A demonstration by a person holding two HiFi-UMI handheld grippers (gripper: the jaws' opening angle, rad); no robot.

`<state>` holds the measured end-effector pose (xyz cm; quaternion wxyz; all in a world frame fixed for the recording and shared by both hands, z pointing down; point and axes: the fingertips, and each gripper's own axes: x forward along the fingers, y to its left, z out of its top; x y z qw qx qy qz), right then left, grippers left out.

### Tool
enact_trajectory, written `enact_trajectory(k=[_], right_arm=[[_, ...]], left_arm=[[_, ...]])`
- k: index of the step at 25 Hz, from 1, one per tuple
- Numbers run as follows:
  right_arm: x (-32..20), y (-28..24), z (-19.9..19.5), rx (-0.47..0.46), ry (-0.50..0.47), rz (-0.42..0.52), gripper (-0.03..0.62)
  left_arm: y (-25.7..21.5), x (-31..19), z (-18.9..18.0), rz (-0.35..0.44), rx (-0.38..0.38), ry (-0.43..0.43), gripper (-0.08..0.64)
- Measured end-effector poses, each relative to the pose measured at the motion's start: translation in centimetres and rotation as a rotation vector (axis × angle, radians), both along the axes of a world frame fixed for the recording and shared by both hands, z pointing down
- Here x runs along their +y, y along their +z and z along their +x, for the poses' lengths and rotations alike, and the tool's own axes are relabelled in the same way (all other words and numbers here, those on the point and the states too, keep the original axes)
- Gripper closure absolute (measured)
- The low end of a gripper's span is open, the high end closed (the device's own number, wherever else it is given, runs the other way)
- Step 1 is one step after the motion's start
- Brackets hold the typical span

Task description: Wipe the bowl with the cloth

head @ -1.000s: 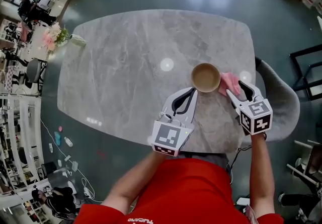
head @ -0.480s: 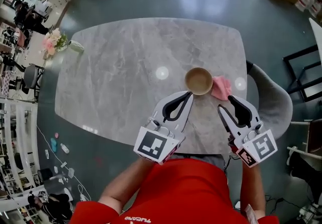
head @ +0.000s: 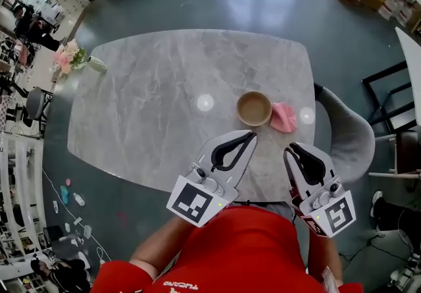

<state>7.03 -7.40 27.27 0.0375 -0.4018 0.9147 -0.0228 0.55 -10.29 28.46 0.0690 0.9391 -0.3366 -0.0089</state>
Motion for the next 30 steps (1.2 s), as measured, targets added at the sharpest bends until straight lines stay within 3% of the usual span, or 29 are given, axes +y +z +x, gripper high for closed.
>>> enact_trajectory(k=[13, 19, 30], right_arm=[[0.4, -0.4, -1.2, 0.014, -0.018, 0.027, 0.591], [0.7, 0.3, -2.0, 0.087, -0.014, 0.049, 0.591], [0.8, 0.5, -2.8, 0.089, -0.024, 0.037, 0.591]], left_arm=[[0.2, 1.8, 1.2, -0.007, -0.003, 0.064, 0.555], [0.4, 1.9, 0.8, -0.016, -0.007, 0.058, 0.555], [0.6, 1.9, 0.2, -0.019, -0.009, 0.064, 0.555]])
